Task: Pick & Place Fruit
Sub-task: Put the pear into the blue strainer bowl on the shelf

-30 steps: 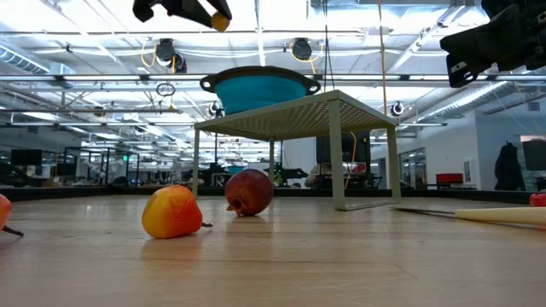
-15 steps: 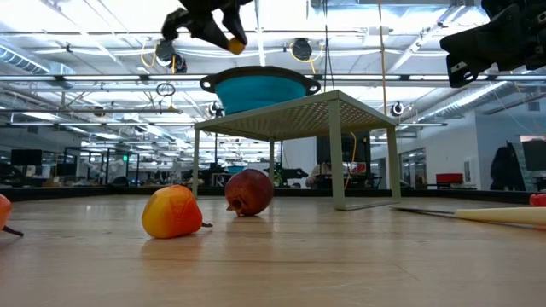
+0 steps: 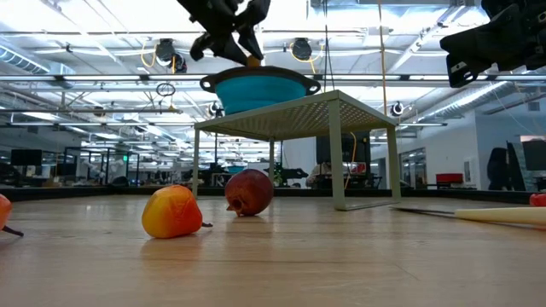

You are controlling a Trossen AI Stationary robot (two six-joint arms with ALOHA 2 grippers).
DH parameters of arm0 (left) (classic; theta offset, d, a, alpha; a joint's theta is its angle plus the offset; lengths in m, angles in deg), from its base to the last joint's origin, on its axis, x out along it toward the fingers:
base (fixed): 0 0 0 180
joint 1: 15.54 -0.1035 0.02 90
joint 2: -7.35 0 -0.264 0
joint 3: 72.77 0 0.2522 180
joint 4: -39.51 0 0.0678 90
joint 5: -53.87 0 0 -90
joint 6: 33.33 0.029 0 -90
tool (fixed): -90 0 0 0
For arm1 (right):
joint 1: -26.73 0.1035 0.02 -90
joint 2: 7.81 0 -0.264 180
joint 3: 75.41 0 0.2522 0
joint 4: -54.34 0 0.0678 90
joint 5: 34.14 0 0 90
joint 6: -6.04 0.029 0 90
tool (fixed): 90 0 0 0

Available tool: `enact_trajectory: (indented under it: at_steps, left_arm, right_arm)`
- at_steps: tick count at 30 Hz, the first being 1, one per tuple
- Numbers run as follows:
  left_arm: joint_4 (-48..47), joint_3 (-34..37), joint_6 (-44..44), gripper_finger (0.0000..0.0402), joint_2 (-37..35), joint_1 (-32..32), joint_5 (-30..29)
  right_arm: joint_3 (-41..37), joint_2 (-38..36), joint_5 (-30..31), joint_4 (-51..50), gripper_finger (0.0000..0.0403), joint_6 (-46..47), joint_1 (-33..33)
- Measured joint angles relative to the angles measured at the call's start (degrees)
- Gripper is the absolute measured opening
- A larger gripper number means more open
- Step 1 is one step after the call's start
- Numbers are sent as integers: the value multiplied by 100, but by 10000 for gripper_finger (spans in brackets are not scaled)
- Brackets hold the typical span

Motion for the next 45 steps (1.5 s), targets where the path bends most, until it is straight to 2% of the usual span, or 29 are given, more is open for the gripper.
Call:
enact_trajectory:
  at_steps: [9, 17, 29, 45]
  left_arm:
    - [-1, 0, 71, 120, 0, -893, 1452]
    - [-33, 0, -28, 120, 0, -1337, 2047]
    - [-675, 0, -45, 120, 0, -1386, 2074]
    - [-695, 0, 152, 130, 0, -1386, 2054]
  right_arm:
    - [0, 0, 2, 0, 0, 0, 1]
    - [0, -1, 4, 0, 0, 0, -1]
    - [0, -1, 5, -2, 0, 0, 1]
    - [0, 0, 28, -2, 0, 0, 0]
